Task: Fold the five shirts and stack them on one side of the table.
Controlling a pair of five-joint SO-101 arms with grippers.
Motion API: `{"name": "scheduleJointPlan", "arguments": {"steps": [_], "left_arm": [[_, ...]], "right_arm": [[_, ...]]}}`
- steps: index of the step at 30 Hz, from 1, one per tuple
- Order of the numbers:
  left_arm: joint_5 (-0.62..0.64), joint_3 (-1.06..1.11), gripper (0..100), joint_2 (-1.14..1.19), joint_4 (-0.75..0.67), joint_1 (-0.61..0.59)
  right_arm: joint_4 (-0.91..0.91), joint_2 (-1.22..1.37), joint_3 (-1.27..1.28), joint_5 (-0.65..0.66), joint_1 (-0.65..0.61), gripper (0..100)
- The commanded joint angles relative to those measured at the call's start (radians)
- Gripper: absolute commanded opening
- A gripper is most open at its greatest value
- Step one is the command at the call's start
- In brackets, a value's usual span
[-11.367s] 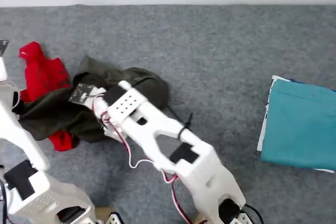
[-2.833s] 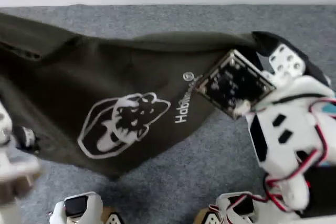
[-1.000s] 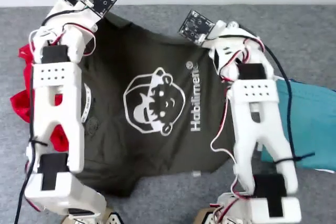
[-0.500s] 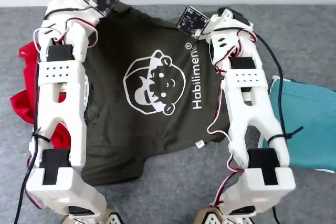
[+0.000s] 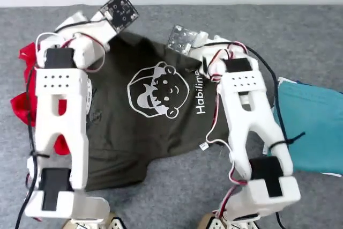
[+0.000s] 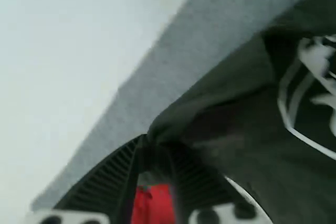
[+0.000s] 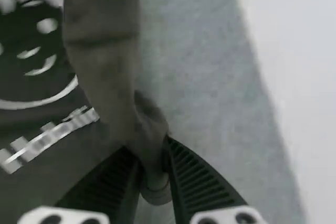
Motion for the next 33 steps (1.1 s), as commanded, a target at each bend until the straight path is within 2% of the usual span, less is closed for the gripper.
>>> {"name": "scheduleJointPlan", "arguments": {"steps": [1,10,13,18,22,26,33], "left_arm": [[-0.005,-0.035,0,-0.104,0.207,0.02],[-0.005,-0.031,0,-0.233,0.601,0.031],[-0.003,0.048,0,-0.31,0.6,0.008],[-0.037,0.323,1,-0.488,0.6,0.012],[-0.078,0.561,1,-0.651,0.598,0.008],[-0.083,0.756,1,-0.77,0.597,0.008],[-0.083,0.929,1,-0.891,0.586,0.008]], "right_arm": [[0.174,-0.116,-0.071,0.005,-0.013,0.9],[0.53,-0.179,-0.071,0.008,-0.018,0.9],[0.625,-0.177,-0.069,0.008,-0.008,0.9],[0.699,-0.176,-0.068,0.011,0.027,0.9],[0.707,-0.176,-0.006,0.084,0.044,0.9],[0.702,-0.176,0.034,0.094,0.067,0.9],[0.702,-0.176,0.035,0.094,0.09,0.9]]}}
